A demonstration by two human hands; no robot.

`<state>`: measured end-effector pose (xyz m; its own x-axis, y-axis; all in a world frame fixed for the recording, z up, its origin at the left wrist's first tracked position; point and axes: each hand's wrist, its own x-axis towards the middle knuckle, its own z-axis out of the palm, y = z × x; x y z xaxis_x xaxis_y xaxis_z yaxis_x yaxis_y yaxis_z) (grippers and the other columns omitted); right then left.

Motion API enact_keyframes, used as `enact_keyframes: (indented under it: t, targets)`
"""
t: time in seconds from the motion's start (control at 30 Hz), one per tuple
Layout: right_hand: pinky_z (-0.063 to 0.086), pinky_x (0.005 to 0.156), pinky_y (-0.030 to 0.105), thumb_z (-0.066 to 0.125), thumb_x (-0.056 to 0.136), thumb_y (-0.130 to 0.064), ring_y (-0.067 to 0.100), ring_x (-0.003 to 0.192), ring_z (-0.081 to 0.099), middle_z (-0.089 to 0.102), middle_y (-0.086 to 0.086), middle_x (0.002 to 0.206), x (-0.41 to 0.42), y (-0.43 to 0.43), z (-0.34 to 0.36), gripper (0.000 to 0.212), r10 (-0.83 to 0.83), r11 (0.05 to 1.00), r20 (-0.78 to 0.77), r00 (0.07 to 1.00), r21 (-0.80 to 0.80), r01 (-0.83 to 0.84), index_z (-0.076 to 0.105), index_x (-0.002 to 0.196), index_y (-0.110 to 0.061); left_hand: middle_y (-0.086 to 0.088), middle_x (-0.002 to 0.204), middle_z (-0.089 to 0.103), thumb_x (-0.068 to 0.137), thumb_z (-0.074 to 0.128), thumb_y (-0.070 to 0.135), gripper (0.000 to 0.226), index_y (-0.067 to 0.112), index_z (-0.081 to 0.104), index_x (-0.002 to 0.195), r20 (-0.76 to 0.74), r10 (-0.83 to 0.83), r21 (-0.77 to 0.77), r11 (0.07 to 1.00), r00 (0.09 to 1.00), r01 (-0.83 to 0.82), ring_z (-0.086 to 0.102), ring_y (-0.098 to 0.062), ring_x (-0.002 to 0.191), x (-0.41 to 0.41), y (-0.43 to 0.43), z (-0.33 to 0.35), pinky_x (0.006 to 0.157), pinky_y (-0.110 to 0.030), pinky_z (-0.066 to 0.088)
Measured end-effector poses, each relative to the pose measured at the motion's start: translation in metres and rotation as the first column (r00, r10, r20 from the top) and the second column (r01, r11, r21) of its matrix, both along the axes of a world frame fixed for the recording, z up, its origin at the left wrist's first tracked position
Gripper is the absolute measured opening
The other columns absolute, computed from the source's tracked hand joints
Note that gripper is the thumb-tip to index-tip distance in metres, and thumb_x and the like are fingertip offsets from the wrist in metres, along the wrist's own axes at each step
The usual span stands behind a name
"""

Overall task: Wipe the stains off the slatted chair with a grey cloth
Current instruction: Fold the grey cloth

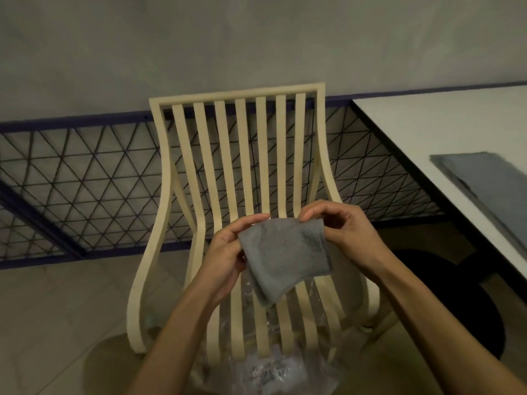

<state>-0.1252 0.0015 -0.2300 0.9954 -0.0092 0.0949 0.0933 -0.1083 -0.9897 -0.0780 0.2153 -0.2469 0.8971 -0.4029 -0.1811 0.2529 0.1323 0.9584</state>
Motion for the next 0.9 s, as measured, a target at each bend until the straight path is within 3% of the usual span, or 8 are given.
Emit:
enact_keyframes:
  t: [0.13, 0.27, 0.37, 0.5, 0.6, 0.7, 0.8, 0.9]
  targets:
    - [0.055, 0.084, 0.032, 0.054, 0.094, -0.007, 0.019, 0.103, 0.064, 0.067, 0.006, 0.11, -0.018, -0.008, 0.033, 0.017, -0.098, 0.986, -0.074, 0.992, 0.131, 0.107, 0.07, 0.098, -0.009, 0.004, 0.094, 0.074, 0.092, 0.043, -0.006, 0.048, 0.022, 0.079, 0.077, 0.035, -0.055, -0.075, 0.996, 0.998, 0.057, 0.069, -0.014, 0.089, -0.011, -0.005, 0.034, 0.067, -0.027, 0.057]
    - [0.044, 0.103, 0.049, 0.038, 0.1, -0.03, 0.033, 0.12, 0.056, 0.059, 0.018, 0.129, -0.028, -0.035, 0.062, 0.043, -0.076, 0.859, -0.211, 0.974, 0.483, 0.172, 0.058, 0.13, -0.007, -0.003, 0.092, 0.073, 0.094, 0.036, -0.006, 0.05, 0.014, 0.076, 0.073, 0.061, -0.139, -0.208, 0.967, 0.988, 0.148, 0.07, -0.016, 0.089, -0.003, -0.04, 0.068, 0.066, -0.026, 0.058]
    - [0.05, 0.097, 0.045, 0.053, 0.094, -0.042, 0.026, 0.116, 0.061, 0.062, 0.011, 0.128, -0.044, -0.061, 0.082, 0.042, -0.144, 0.941, -0.265, 0.953, 0.261, 0.215, 0.062, 0.127, -0.019, -0.012, 0.103, 0.07, 0.086, 0.027, -0.007, 0.052, 0.005, 0.076, 0.079, 0.044, -0.244, -0.334, 0.91, 0.969, 0.245, 0.066, -0.022, 0.105, -0.005, -0.076, 0.085, 0.074, -0.03, 0.058]
    - [0.058, 0.081, 0.028, 0.072, 0.083, -0.013, 0.018, 0.095, 0.07, 0.07, 0.005, 0.107, -0.056, -0.102, 0.121, 0.03, -0.363, 0.932, -0.165, 0.917, -0.061, 0.358, 0.07, 0.111, -0.023, -0.013, 0.105, 0.066, 0.091, 0.032, 0.009, 0.042, 0.003, 0.074, 0.084, 0.002, -0.315, -0.38, 0.878, 0.949, 0.292, 0.063, -0.023, 0.098, -0.003, -0.123, 0.101, 0.075, -0.036, 0.056]
    - [0.059, 0.079, 0.029, 0.071, 0.082, -0.005, 0.021, 0.094, 0.069, 0.072, 0.007, 0.103, -0.06, -0.131, 0.148, 0.028, -0.434, 0.898, -0.123, 0.892, -0.143, 0.417, 0.072, 0.106, -0.018, -0.01, 0.109, 0.062, 0.093, 0.053, 0.012, 0.017, 0.007, 0.067, 0.101, 0.049, -0.366, -0.2, 0.908, 0.929, 0.368, 0.063, -0.021, 0.093, -0.007, -0.16, 0.108, 0.067, -0.031, 0.056]
    - [0.059, 0.077, 0.029, 0.069, 0.083, -0.005, 0.019, 0.094, 0.066, 0.068, 0.004, 0.104, -0.065, -0.174, 0.172, 0.028, -0.518, 0.842, -0.127, 0.846, -0.252, 0.478, 0.071, 0.108, -0.016, -0.009, 0.103, 0.064, 0.086, 0.062, -0.003, 0.022, 0.007, 0.064, 0.105, 0.092, -0.407, -0.135, 0.899, 0.909, 0.417, 0.068, -0.016, 0.08, -0.009, -0.209, 0.116, 0.06, -0.027, 0.057]
    - [0.058, 0.082, 0.032, 0.069, 0.083, -0.002, 0.024, 0.103, 0.062, 0.066, 0.006, 0.111, -0.067, -0.226, 0.18, 0.029, -0.57, 0.809, -0.157, 0.807, -0.278, 0.518, 0.072, 0.108, -0.016, -0.013, 0.109, 0.063, 0.084, 0.062, -0.01, 0.025, 0.01, 0.067, 0.098, 0.122, -0.396, -0.114, 0.905, 0.91, 0.41, 0.067, -0.022, 0.092, -0.004, -0.265, 0.123, 0.067, -0.029, 0.059]
    - [0.056, 0.072, 0.024, 0.068, 0.085, -0.002, 0.021, 0.103, 0.06, 0.063, 0.004, 0.113, -0.068, -0.272, 0.179, 0.029, -0.639, 0.759, -0.153, 0.754, -0.288, 0.585, 0.071, 0.111, -0.014, -0.015, 0.119, 0.059, 0.082, 0.061, -0.013, 0.03, 0.012, 0.067, 0.098, 0.18, -0.398, -0.022, 0.913, 0.9, 0.408, 0.064, -0.026, 0.101, 0.003, -0.323, 0.128, 0.076, -0.035, 0.06]
